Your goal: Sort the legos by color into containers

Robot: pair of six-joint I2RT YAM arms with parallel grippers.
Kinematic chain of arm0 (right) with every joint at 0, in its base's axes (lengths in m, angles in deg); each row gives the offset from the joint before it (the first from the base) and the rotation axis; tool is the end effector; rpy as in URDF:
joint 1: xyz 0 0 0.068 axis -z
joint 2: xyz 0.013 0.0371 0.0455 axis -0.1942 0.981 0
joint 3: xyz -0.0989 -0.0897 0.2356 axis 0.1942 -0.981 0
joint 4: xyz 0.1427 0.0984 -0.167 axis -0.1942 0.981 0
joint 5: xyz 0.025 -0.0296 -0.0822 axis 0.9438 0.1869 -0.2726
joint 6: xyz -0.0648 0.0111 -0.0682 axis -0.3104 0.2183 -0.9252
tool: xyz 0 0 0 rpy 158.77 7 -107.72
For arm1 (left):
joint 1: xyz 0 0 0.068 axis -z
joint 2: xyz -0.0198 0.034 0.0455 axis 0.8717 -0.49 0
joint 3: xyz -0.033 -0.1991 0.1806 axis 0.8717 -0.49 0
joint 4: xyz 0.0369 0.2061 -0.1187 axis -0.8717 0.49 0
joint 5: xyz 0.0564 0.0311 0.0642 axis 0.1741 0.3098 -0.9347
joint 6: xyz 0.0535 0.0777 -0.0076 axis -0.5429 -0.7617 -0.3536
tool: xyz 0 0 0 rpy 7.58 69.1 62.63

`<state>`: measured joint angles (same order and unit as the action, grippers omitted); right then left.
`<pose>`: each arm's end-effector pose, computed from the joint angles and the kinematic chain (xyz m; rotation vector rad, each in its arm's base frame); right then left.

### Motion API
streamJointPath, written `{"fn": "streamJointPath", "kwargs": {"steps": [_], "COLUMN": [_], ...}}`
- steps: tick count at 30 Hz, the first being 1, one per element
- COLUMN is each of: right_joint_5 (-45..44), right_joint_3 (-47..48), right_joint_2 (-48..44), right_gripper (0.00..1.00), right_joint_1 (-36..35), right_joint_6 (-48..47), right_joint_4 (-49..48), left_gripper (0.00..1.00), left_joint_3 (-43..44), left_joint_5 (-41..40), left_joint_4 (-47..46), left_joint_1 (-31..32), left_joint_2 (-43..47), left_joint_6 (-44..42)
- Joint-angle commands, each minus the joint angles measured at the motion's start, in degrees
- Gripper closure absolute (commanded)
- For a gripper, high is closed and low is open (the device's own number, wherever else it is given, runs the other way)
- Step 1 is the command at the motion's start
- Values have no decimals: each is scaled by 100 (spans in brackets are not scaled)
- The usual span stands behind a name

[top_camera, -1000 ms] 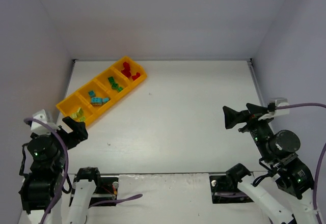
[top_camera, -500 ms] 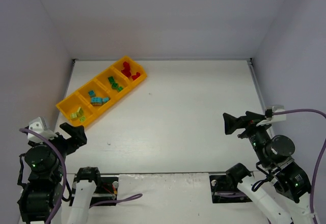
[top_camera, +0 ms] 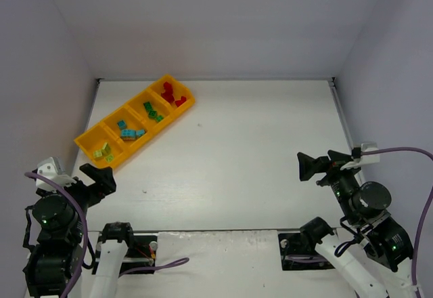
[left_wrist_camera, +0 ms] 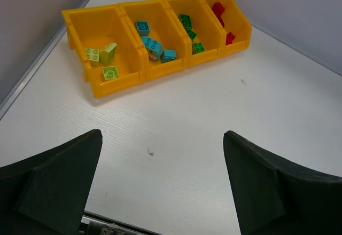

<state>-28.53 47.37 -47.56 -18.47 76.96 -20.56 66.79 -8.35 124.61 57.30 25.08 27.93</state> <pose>0.0761 0.0218 0.3873 -0.0300 1.4208 0.4531 0.0394 0.0062 0.3653 -0.5028 1.7138 -0.2596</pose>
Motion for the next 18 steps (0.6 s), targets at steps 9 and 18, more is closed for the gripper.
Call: {"fn": "streamJointPath", "kwargs": {"steps": [9, 18], "right_joint_5": [-137, -76], "right_joint_3": [45, 133], "right_joint_2": [148, 368], "right_gripper": [0, 0], "right_joint_1": [5, 5], "right_joint_6": [5, -3], "right_joint_4": [-358, -375], "left_gripper": [7, 3], "left_joint_3": [246, 316], "left_joint_5": [103, 191], "left_joint_4": [-19, 139], "left_joint_1": [19, 19], "left_joint_2": [-250, -259], "left_joint_6": [55, 11]}}
